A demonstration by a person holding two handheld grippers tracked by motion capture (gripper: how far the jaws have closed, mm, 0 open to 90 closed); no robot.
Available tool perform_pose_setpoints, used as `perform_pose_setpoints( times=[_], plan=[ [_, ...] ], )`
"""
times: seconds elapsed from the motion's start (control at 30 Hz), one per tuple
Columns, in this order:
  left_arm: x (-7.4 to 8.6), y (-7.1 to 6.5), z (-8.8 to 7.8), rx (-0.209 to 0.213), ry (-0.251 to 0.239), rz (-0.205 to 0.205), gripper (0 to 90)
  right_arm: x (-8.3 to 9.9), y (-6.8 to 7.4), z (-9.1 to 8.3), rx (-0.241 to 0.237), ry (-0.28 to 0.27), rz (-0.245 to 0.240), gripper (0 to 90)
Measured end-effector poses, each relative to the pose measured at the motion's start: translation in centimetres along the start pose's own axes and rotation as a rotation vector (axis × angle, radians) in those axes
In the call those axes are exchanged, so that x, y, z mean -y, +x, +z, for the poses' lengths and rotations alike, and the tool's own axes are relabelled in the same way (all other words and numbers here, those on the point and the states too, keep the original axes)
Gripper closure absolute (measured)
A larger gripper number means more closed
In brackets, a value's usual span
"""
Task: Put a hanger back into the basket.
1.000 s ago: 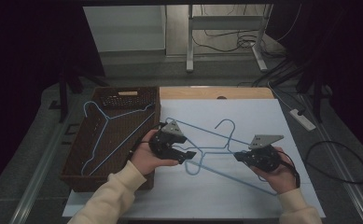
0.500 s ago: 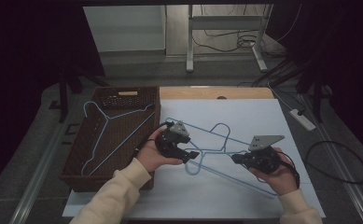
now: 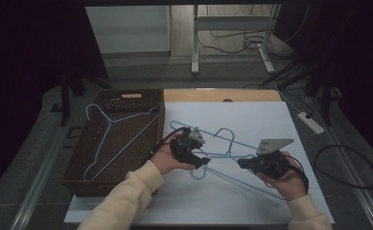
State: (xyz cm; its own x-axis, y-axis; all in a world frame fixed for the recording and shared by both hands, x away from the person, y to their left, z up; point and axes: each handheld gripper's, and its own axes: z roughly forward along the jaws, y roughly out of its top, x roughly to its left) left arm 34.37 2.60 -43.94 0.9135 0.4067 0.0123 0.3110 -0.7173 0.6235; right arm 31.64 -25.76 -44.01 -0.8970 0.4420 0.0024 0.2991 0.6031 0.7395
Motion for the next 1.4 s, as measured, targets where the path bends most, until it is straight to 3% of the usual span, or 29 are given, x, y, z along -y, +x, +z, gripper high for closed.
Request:
perform_pose_setpoints(
  times=[0.2, 0.27, 0.37, 0.57, 0.83, 1.07, 1.2, 1.4],
  plan=[
    [-0.5, -0.2, 1.4, -0.036, 0.023, 0.073, 43.4, 0.1, -0.1, -0.1, -0.005, -0.009, 0.003, 87.8],
    [-0.5, -0.3, 1.6, -0.048, 0.026, 0.084, 49.2, 0.1, -0.1, -0.1, -0.005, -0.009, 0.004, 87.9],
    [-0.6, -0.4, 2.4, -0.099, 0.039, 0.124, 58.0, 0.2, -0.2, -0.2, -0.011, -0.017, 0.006, 87.8],
    [-0.8, -0.7, 2.5, -0.132, 0.034, 0.168, 72.7, 0.2, -0.3, -0.3, -0.010, -0.030, 0.007, 87.8],
    [-1.0, -1.6, 2.2, -0.192, 0.024, 0.261, 79.1, 0.4, -0.4, -0.7, 0.015, -0.049, 0.007, 87.7],
    [-1.3, -2.3, 1.5, -0.211, 0.010, 0.310, 82.5, 0.4, -0.5, -1.4, 0.053, -0.072, 0.001, 87.3],
    [-1.5, -2.9, 1.0, -0.202, 0.015, 0.339, 85.5, 0.4, -0.6, -1.8, 0.081, -0.095, -0.001, 86.4],
    [-1.7, -3.5, 0.1, -0.178, -0.007, 0.322, 86.6, 0.4, -0.6, -2.5, 0.131, -0.158, 0.008, 76.9]
  ],
)
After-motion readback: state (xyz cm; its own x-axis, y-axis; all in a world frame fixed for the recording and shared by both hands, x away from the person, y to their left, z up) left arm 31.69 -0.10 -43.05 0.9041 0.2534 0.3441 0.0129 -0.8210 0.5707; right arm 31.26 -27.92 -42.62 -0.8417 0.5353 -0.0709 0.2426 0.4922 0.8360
